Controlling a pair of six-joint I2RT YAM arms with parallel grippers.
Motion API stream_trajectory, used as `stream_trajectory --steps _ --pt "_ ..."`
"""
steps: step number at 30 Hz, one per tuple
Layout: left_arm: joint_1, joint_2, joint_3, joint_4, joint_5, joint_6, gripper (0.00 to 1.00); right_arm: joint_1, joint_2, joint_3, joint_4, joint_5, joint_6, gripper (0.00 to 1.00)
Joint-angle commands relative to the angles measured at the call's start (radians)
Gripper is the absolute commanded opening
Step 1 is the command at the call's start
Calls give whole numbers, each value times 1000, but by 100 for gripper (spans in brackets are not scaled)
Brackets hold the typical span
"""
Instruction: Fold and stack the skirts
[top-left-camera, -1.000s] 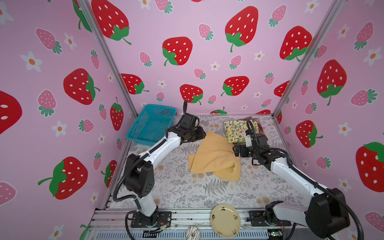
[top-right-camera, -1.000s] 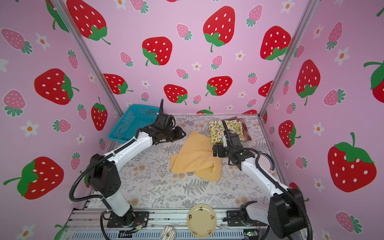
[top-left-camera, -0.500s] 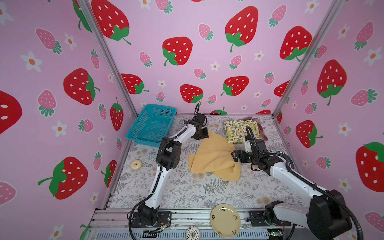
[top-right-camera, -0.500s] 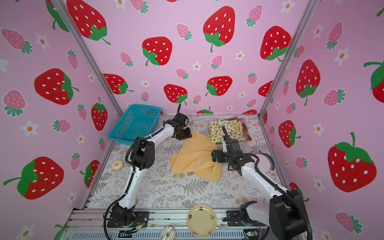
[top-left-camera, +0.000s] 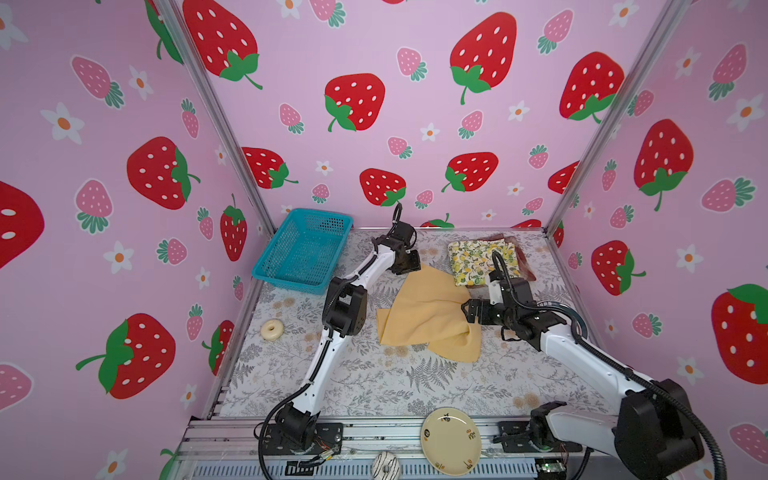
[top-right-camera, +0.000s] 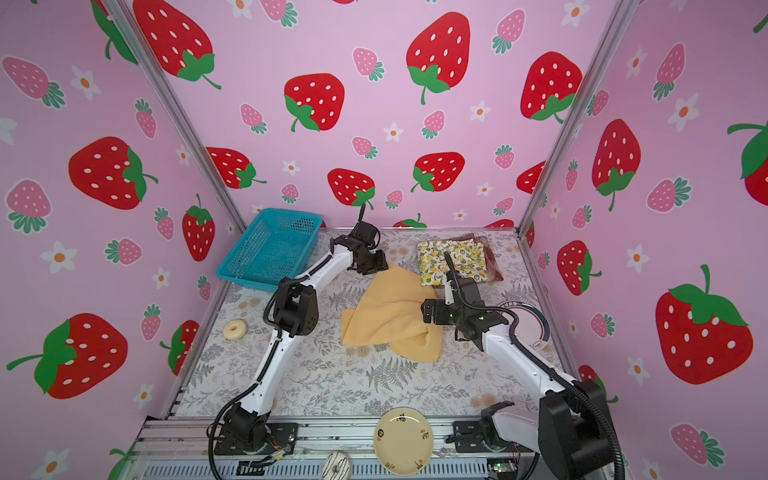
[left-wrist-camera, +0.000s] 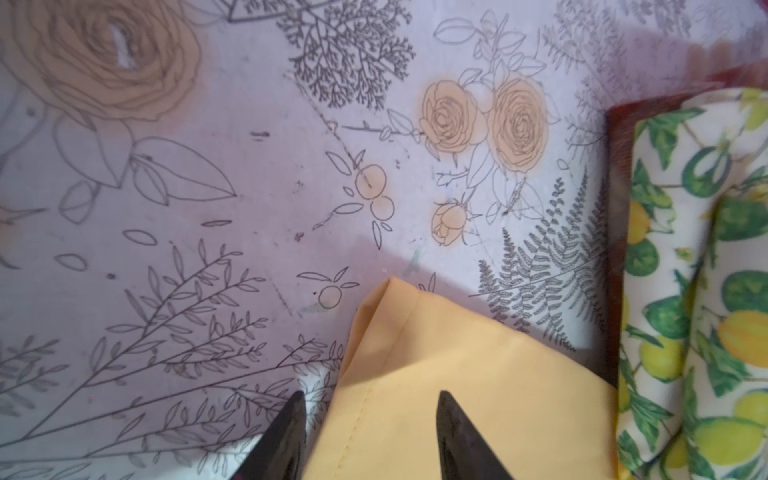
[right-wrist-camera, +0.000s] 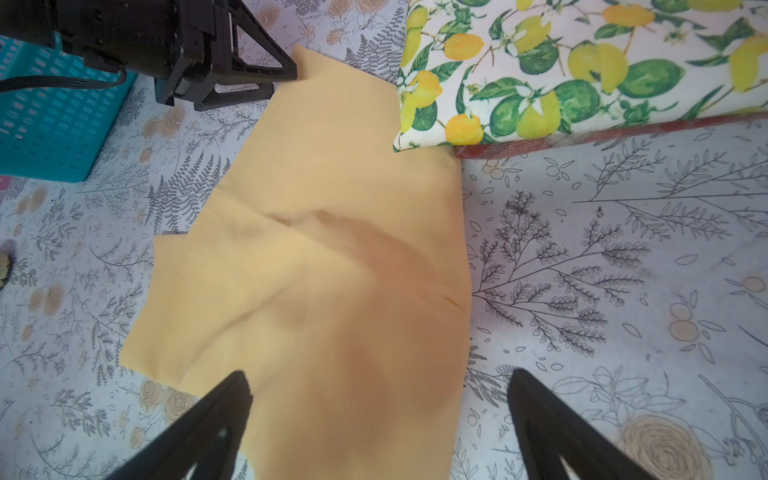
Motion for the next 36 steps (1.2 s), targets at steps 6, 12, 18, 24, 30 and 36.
stream_trajectory --steps 6,12,18,24,30,36 --pt "-2 58 17 -94 62 30 9 5 -11 -31 30 -11 11 100" --pt "12 -63 -86 -69 46 30 0 5 -4 -79 52 18 17 100" --pt "55 -315 -308 13 13 0 0 1 -13 -146 113 -29 45 100" --pt "108 -572 -527 79 23 -5 0 2 2 -171 184 -98 55 100" --pt "119 -714 -546 30 70 36 0 3 96 -145 303 -217 59 100" --pt "81 -867 -610 -15 71 59 0 2 186 -59 387 -306 61 100"
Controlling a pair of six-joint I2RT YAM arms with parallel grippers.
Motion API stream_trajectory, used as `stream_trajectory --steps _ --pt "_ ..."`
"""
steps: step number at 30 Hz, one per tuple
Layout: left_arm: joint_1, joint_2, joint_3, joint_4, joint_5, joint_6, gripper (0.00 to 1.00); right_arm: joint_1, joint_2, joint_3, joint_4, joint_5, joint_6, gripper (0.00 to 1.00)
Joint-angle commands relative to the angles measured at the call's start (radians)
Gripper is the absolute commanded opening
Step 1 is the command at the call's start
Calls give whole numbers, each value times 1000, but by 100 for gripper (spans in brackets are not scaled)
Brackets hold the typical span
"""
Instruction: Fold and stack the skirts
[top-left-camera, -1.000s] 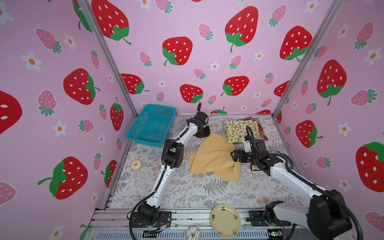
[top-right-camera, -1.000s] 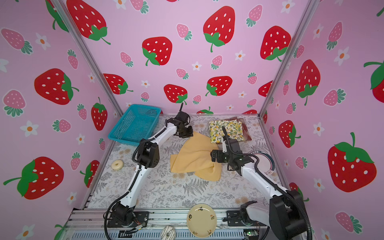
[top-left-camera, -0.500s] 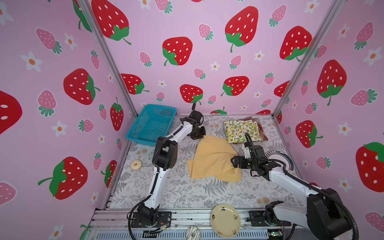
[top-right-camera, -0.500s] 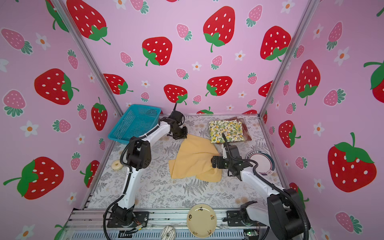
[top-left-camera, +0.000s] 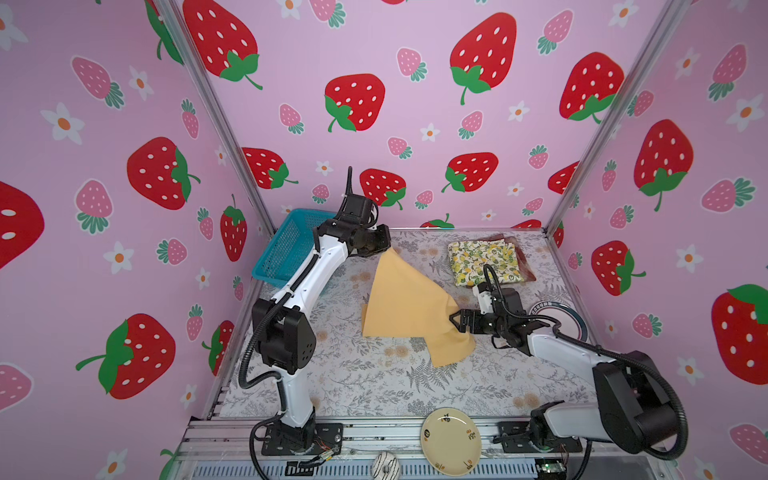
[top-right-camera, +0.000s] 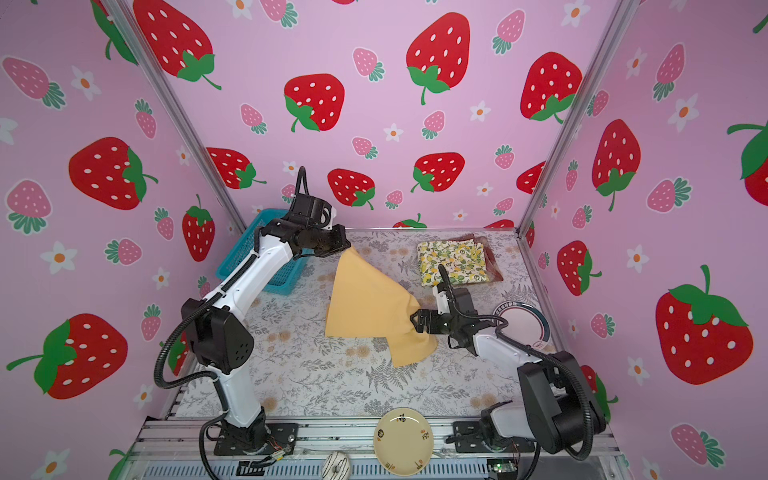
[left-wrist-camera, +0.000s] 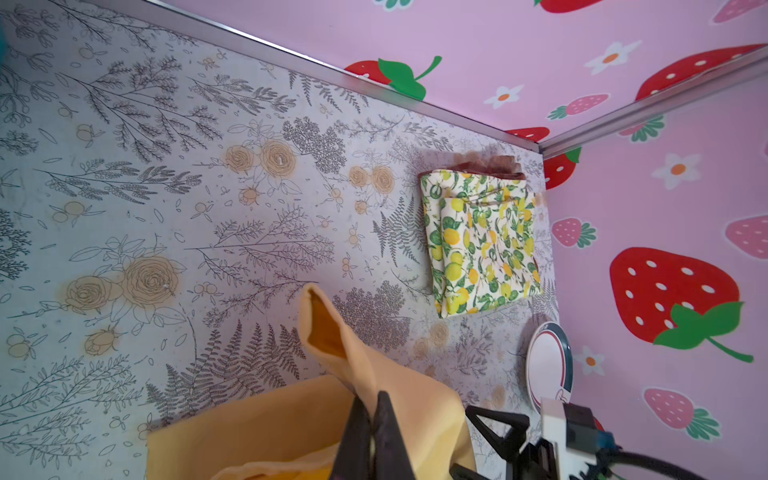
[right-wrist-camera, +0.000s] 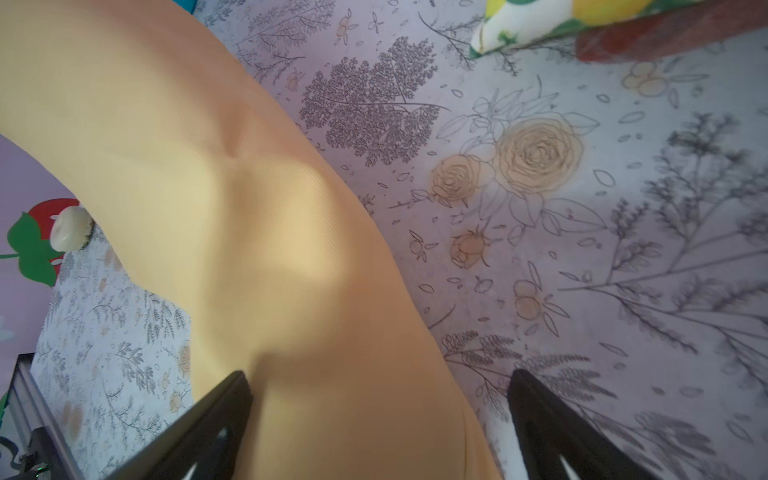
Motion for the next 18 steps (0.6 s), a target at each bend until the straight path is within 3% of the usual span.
stream_trajectory --steps 1,6,15,18 --pt "-38 -114 -69 -58 -4 35 0 2 30 79 89 -88 4 100" --pt "-101 -400 -398 -15 -126 -10 0 2 36 149 83 -172 -13 100" --pt "-112 -932 -1043 -55 -354 -233 0 -1 22 220 -25 -167 -50 100" --pt "-112 -1043 -1226 -35 -356 -319 0 2 59 202 14 -206 -29 100"
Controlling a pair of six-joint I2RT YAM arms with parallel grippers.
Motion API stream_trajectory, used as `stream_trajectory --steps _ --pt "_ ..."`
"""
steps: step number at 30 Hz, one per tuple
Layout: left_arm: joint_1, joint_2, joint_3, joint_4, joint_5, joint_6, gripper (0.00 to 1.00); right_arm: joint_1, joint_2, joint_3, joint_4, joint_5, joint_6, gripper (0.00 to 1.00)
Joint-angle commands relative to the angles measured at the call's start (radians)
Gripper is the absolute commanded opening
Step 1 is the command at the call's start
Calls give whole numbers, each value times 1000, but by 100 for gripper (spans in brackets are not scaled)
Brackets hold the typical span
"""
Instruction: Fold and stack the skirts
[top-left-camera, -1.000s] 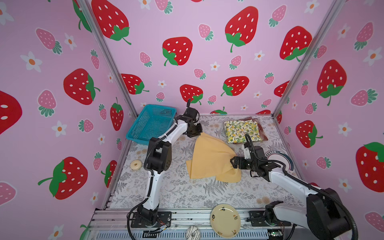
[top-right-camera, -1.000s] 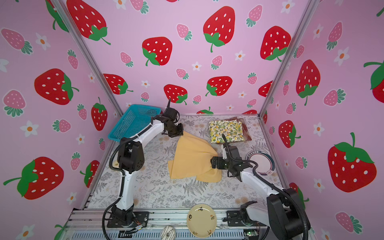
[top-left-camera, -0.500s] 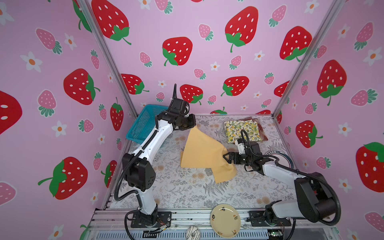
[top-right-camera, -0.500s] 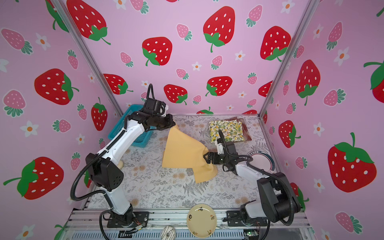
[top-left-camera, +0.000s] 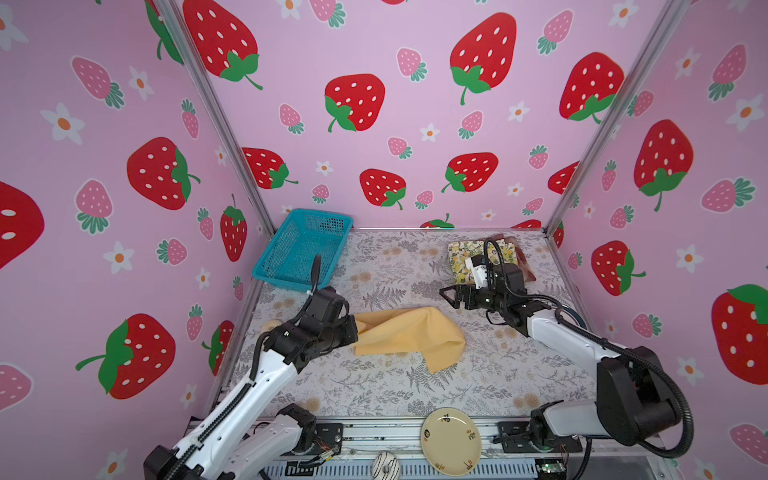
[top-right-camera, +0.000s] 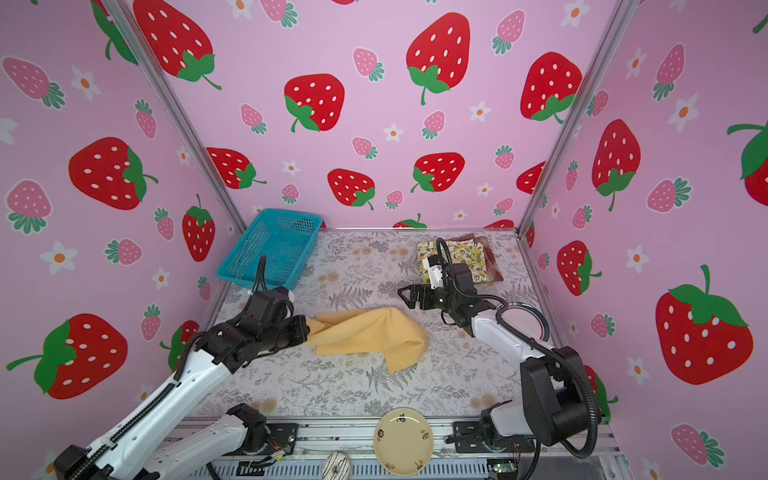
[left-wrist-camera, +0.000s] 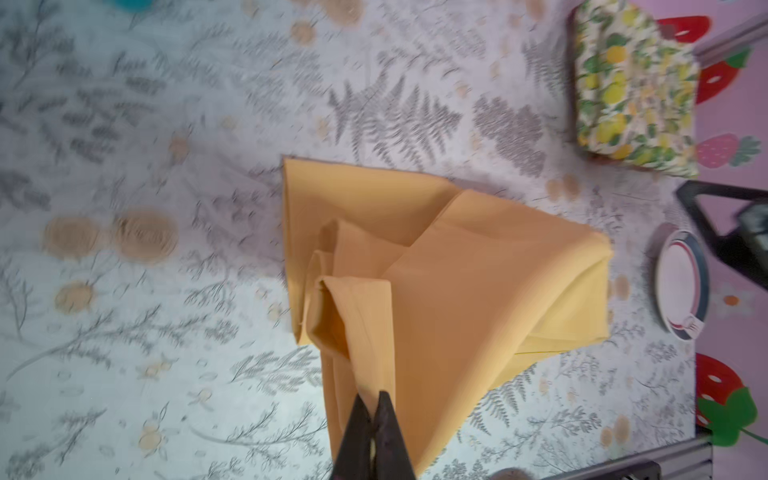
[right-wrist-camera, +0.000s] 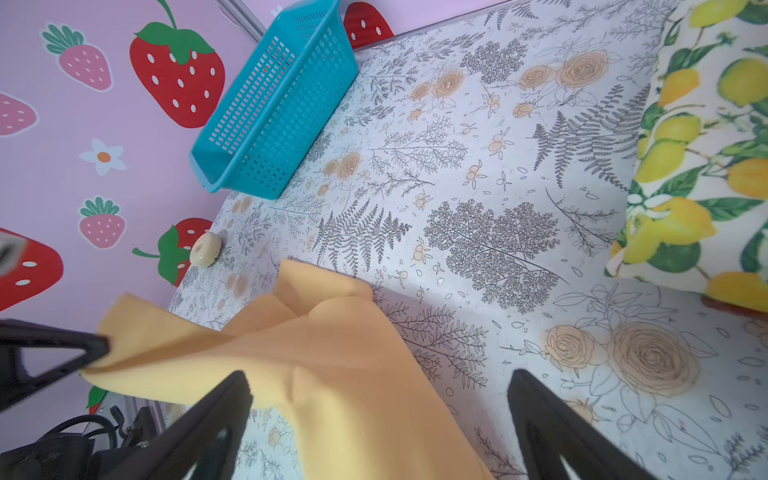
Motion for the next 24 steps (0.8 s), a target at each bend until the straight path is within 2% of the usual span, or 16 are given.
stream_trajectory --steps 1,4,7,10,14,17,24 --pt "-1 -83 -163 -1 -57 -151 0 4 51 -3 -2 -51 2 100" --pt "-5 -147 -303 63 -35 -237 0 20 87 -18 15 -62 9 100" --pt "-6 -152 -368 99 -34 -253 0 43 127 -26 43 -97 20 100" --pt "-5 -112 -360 119 -44 -224 0 83 169 -18 70 -126 18 100" --pt "-6 -37 -328 160 -43 -192 0 134 185 -18 95 -104 -7 100" --pt "-6 22 -309 196 -37 -175 0 177 183 -50 145 -129 -35 100" --pt "-5 101 -285 244 -30 -164 0 242 184 -126 204 -107 -78 98"
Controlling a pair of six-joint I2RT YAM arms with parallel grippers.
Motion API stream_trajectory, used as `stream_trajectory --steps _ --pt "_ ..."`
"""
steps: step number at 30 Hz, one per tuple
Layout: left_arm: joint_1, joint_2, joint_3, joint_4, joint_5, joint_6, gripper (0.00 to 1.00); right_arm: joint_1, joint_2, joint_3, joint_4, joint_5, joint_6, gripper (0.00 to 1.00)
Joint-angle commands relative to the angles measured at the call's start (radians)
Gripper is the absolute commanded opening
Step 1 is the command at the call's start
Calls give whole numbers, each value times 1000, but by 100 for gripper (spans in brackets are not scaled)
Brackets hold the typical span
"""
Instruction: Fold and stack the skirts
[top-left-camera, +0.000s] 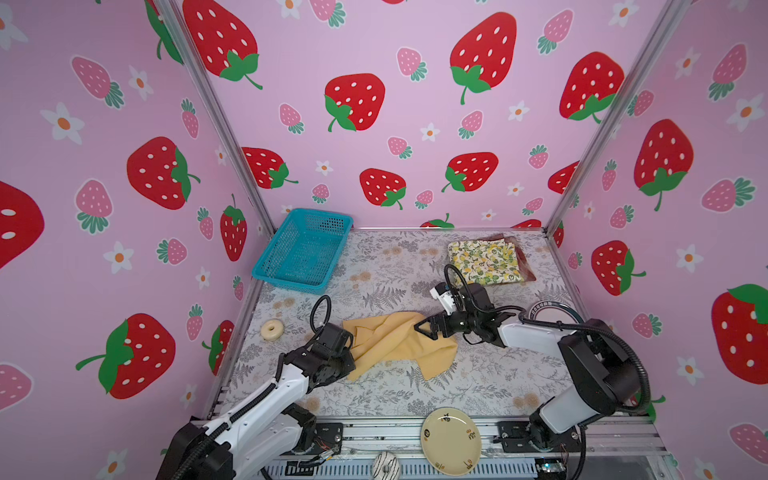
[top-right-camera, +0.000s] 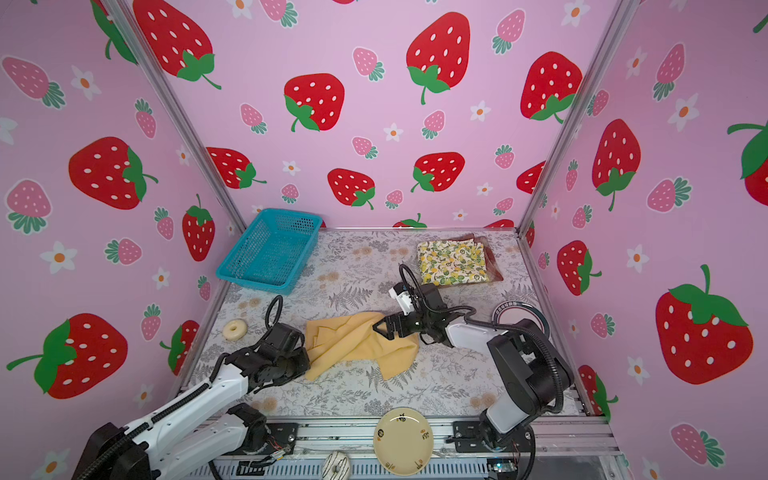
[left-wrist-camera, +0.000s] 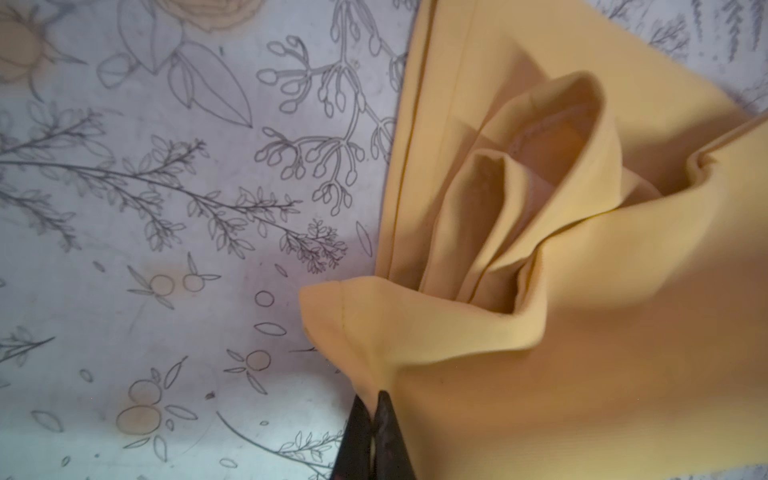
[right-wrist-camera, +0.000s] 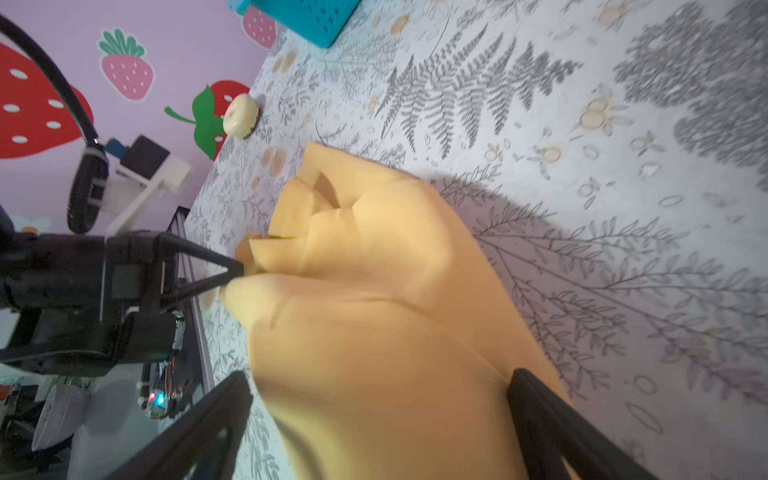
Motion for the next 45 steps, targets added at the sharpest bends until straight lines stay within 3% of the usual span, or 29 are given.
stream_trajectory --steps 1,4,10,15,23,25,27,29,33,35,37,42,45 --pt "-2 24 48 34 -13 13 0 27 4 -26 49 6 -47 96" --pt "-1 38 58 44 -16 17 0 44 27 -27 40 37 -62 82" --pt "47 133 171 74 9 75 0 43 19 27 23 123 -55 26" --pt "127 316 452 89 85 189 0 38 -53 174 -159 320 -125 14" --pt "147 773 1288 -107 205 309 0 22 -90 537 -461 644 -261 10" --pt "147 824 1436 -162 192 320 0 30 -116 570 -492 719 -282 9" --pt "147 824 1488 -184 173 328 0 42 -156 552 -499 765 -305 10" --pt "149 775 1412 -142 150 332 0 51 -193 490 -502 757 -308 10" --pt "151 617 1019 27 150 302 0 157 -250 260 -447 711 -251 13" --pt "153 535 806 132 101 266 0 230 -263 149 -387 646 -183 31" --pt "154 464 597 215 75 214 0 323 -278 51 -315 651 -107 60" --pt "159 354 261 312 27 126 0 441 -367 -58 -204 631 37 100" --pt "162 293 152 331 3 98 0 442 -442 -51 -241 692 53 100"
